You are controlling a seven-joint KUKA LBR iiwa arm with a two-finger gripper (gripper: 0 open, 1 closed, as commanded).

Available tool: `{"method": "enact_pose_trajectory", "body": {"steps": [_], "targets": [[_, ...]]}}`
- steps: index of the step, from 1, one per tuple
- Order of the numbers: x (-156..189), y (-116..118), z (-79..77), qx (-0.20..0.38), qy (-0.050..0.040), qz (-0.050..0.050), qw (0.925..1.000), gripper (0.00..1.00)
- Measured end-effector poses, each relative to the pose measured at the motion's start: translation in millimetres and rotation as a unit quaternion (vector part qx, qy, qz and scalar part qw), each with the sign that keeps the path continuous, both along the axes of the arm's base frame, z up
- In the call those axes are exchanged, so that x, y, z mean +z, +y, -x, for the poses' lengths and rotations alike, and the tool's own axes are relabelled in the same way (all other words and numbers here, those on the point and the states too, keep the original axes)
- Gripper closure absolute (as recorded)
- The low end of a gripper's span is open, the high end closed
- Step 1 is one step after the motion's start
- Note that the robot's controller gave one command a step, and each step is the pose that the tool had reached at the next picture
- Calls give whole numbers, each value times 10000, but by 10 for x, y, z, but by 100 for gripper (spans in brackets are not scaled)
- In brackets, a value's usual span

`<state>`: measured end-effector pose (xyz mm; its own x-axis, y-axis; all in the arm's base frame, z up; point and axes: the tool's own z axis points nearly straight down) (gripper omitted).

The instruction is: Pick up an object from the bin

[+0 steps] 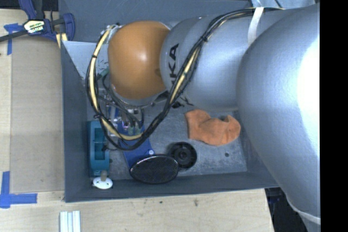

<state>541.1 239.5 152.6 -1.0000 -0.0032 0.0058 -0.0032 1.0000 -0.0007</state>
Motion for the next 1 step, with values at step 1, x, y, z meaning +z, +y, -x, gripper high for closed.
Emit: {"method": "enact_pose_trajectory", "body": {"steps": [1], "targets": [[50,-11,-21,-18,-39,-10,10000,0]]}}
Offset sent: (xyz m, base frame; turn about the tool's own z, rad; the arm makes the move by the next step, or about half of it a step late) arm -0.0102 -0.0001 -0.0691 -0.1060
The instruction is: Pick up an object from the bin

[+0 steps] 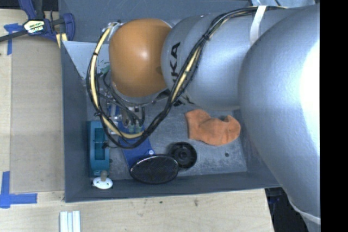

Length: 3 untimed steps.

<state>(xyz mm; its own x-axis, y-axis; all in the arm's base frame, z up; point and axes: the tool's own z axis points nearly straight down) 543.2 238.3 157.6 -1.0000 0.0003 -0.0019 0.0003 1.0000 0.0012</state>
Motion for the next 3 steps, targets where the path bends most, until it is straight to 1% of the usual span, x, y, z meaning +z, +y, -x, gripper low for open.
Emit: {"method": "enact_pose_trajectory", "body": {"steps": [1,2,3], "targets": [[-355,8,41,289,-35,-8,9996,0],[-772,-3,140,265,-52,-24,9996,0],[-681,-603,135,81,-21,-15,10000,0]]}}
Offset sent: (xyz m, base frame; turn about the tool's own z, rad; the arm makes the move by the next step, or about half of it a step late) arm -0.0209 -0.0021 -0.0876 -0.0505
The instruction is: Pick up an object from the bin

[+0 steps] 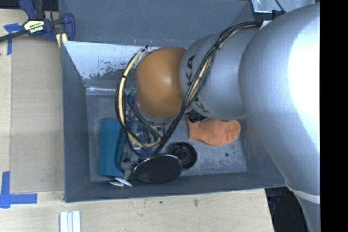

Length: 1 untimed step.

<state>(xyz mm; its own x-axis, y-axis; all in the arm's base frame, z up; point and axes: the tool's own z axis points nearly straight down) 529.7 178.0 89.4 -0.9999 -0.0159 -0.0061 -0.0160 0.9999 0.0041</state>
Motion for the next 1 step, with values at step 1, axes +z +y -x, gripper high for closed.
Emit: {"method": "enact_pose_trajectory", "body": {"steps": [1], "targets": [[53,-296,-147,-610,18,27,9981,0]]}}
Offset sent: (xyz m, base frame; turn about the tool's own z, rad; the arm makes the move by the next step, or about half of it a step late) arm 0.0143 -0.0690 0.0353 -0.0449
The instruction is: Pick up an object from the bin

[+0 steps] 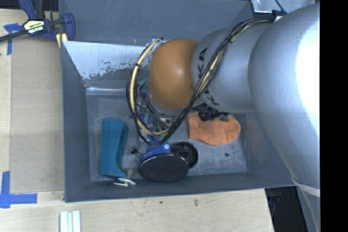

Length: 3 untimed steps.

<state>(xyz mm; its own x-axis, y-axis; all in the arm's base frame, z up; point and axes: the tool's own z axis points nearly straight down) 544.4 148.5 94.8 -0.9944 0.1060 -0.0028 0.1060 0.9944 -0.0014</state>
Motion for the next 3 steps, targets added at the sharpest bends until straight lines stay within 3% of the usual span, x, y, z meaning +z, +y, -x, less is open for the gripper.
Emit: {"method": "enact_pose_trajectory", "body": {"steps": [1,2,3], "targets": [[141,-93,2,143,3,-17,9999,0],[162,-504,100,742,-42,-16,9972,0],[-13,-498,402,136,-52,-10,9999,0]]}}
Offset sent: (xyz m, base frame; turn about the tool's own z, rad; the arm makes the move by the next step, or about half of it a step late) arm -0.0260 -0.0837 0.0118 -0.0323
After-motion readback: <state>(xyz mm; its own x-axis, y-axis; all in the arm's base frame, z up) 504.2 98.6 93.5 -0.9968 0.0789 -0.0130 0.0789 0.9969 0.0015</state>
